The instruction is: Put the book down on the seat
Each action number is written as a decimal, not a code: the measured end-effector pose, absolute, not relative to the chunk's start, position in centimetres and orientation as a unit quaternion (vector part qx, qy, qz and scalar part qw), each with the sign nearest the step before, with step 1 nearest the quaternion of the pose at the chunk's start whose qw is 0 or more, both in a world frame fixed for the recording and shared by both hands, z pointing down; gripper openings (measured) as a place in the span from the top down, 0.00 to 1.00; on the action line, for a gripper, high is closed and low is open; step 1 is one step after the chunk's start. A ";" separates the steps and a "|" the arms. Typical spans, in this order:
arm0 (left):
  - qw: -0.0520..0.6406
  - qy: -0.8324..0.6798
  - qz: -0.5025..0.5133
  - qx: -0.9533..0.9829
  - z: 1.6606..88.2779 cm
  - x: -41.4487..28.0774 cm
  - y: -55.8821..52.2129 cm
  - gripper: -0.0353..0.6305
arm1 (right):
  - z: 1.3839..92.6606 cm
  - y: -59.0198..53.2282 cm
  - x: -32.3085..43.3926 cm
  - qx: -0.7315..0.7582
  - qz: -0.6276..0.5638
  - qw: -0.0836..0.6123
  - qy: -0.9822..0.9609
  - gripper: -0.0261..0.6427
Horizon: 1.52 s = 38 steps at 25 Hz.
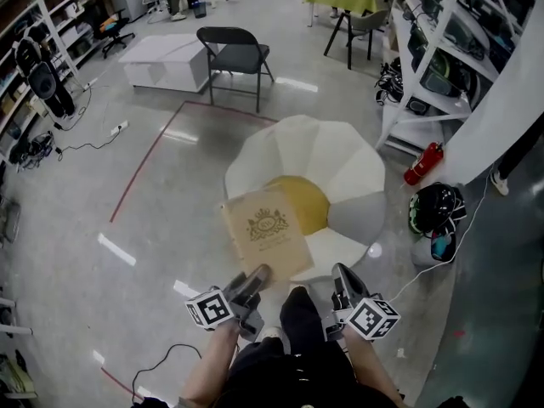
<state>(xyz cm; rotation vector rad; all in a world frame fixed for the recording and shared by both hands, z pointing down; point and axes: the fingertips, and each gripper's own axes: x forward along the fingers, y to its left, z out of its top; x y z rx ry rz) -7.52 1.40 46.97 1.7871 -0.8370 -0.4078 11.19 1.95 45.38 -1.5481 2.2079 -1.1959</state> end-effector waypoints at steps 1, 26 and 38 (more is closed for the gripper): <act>0.535 -0.352 -0.177 0.748 47.1 -7.0 0.1 0.62 | 45.6 0.7 11.7 -0.522 -0.405 0.094 0.744 0.94; 0.540 -0.388 -0.187 0.723 56.3 -2.0 -26.6 0.63 | 54.0 -25.6 16.9 -0.486 -0.417 0.053 0.767 0.94; 0.556 -0.378 -0.184 0.717 72.0 -2.2 -37.6 0.62 | 66.8 -37.6 16.0 -0.492 -0.401 0.064 0.770 0.94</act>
